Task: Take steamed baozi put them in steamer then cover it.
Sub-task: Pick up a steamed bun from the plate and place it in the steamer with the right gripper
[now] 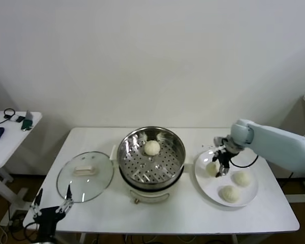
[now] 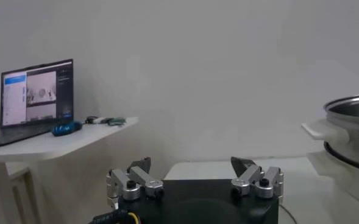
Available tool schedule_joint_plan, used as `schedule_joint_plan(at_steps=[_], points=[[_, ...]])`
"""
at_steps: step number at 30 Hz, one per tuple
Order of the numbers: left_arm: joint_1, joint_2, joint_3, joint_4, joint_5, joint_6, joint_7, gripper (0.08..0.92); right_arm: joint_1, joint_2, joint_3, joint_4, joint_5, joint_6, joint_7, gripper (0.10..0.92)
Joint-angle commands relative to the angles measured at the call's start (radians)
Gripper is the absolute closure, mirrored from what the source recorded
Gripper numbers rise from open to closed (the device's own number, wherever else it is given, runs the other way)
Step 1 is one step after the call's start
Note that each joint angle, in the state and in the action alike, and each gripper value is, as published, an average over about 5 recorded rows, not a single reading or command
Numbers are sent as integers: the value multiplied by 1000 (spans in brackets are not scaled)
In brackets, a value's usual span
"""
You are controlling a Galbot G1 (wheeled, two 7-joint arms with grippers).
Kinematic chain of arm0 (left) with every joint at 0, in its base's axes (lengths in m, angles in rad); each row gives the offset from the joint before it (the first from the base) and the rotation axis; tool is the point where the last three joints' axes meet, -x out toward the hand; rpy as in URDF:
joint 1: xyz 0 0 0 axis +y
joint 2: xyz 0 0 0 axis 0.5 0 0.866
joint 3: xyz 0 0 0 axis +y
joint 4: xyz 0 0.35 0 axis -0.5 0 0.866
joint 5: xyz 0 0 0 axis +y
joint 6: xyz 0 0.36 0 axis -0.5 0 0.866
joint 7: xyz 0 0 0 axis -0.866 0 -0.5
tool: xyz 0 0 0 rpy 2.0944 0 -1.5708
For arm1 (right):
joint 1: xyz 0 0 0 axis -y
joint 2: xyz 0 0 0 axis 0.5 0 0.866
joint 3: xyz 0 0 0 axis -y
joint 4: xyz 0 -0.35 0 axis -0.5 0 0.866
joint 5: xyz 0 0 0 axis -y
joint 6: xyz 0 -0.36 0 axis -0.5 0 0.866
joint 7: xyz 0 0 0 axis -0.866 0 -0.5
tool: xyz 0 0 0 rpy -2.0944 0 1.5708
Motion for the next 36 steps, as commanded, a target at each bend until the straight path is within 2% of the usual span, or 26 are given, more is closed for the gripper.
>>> schedule_joint_plan(at_steps=[1, 8, 16, 26, 36], points=[[3, 4, 12, -3, -1, -2, 1, 177, 414, 50, -196, 18, 272, 2, -13, 321], [22, 7, 33, -24, 8, -6, 1, 177, 552, 154, -255, 105, 438, -44, 17, 321], [51, 13, 55, -62, 30, -9, 3, 177, 495, 289, -196, 194, 532, -137, 131, 323], [17, 40, 39, -86, 36, 19, 4, 177, 369, 477, -212, 212, 549, -182, 202, 324], [-30, 54, 27, -101, 29, 59, 4, 177, 206, 600, -211, 118, 493, -185, 212, 328]])
